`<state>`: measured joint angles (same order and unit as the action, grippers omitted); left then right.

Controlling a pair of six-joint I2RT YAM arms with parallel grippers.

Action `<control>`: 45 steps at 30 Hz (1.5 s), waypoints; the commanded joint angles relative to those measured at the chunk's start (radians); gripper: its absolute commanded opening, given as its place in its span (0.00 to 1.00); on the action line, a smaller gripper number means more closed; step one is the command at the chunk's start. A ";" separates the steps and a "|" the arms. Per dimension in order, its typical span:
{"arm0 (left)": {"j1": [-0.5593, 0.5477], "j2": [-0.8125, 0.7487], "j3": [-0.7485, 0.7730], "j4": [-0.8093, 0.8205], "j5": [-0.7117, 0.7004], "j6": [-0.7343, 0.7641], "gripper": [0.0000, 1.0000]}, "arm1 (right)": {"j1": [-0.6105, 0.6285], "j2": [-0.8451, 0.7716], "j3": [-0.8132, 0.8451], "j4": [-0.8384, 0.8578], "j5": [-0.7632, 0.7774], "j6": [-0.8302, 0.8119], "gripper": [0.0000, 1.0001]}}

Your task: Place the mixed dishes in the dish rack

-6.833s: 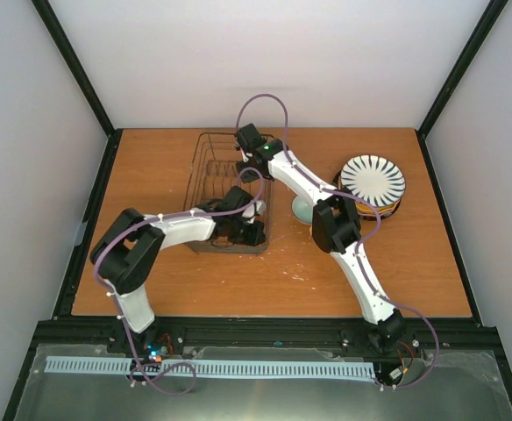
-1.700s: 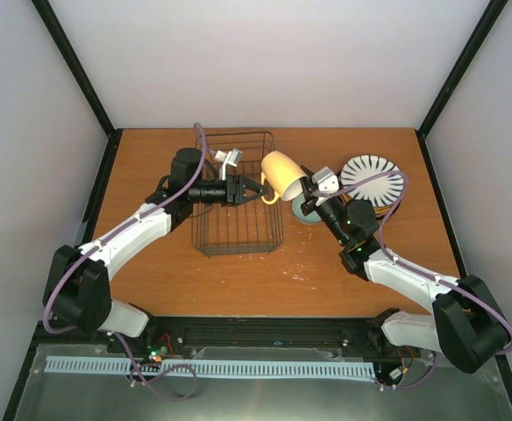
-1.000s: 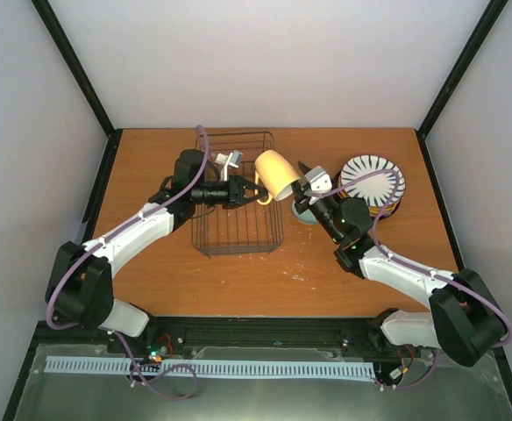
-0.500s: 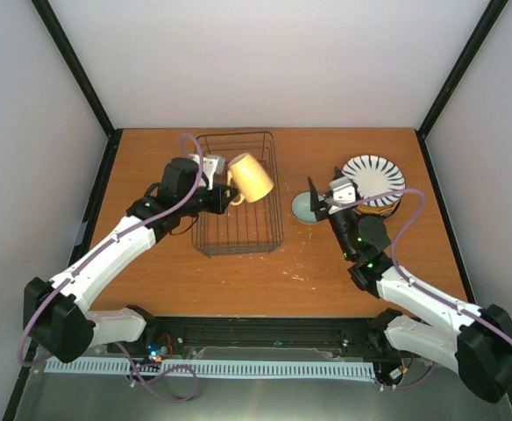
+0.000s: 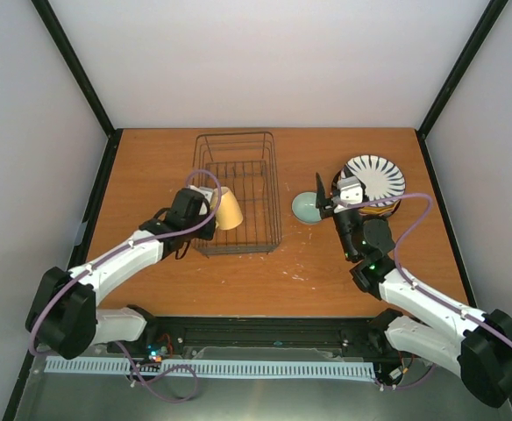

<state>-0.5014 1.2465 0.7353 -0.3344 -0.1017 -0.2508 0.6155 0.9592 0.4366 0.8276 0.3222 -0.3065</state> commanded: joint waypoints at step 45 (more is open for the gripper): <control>-0.265 0.393 0.180 0.166 -0.273 0.047 0.30 | -0.002 0.023 -0.019 0.048 0.022 -0.039 0.68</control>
<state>-0.7578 1.6531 0.8948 -0.1307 -0.3534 -0.1822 0.6155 1.0027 0.4347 0.8642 0.3267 -0.3351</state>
